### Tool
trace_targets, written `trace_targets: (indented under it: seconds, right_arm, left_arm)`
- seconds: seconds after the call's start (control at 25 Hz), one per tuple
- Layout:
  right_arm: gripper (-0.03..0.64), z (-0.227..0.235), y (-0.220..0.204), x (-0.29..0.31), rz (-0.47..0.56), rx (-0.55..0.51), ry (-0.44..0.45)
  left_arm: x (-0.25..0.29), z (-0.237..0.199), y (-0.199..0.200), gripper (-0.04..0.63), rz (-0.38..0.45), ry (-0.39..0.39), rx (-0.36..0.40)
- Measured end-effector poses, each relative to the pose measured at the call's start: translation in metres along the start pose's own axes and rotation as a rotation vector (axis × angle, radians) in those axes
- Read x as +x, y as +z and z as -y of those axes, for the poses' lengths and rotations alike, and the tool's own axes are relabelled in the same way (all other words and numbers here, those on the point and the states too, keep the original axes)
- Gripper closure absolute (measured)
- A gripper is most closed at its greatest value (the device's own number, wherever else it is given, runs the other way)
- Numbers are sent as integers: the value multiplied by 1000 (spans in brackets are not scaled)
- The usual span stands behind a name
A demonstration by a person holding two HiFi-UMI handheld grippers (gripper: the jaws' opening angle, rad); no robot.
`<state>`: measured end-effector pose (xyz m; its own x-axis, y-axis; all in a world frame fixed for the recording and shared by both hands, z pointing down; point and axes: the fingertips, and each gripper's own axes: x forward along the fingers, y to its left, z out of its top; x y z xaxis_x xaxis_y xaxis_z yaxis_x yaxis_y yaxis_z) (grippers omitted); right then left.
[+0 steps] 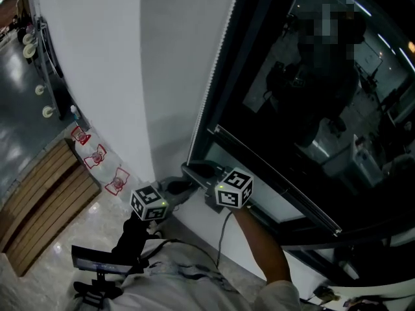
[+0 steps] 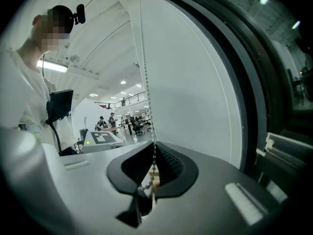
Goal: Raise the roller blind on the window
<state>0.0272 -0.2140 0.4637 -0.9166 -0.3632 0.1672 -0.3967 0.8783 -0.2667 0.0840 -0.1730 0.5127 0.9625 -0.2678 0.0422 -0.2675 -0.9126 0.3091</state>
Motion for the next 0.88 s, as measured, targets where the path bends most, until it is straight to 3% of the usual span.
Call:
trace_targets:
  seconds: [0.16, 0.4, 0.52, 0.88]
  right_arm:
    - [601, -2, 0, -5, 22, 34, -6]
    - [593, 5, 5, -12, 32, -16, -25]
    - [520, 1, 10, -15, 48, -21, 3]
    - [476, -19, 103, -21, 194, -115, 80]
  left_arm:
    - [4, 3, 3, 597, -9, -15, 18]
    - [7, 6, 5, 597, -11, -24, 23]
    - [7, 5, 2, 597, -17, -20, 19]
    - [5, 4, 7, 597, 2, -17, 28]
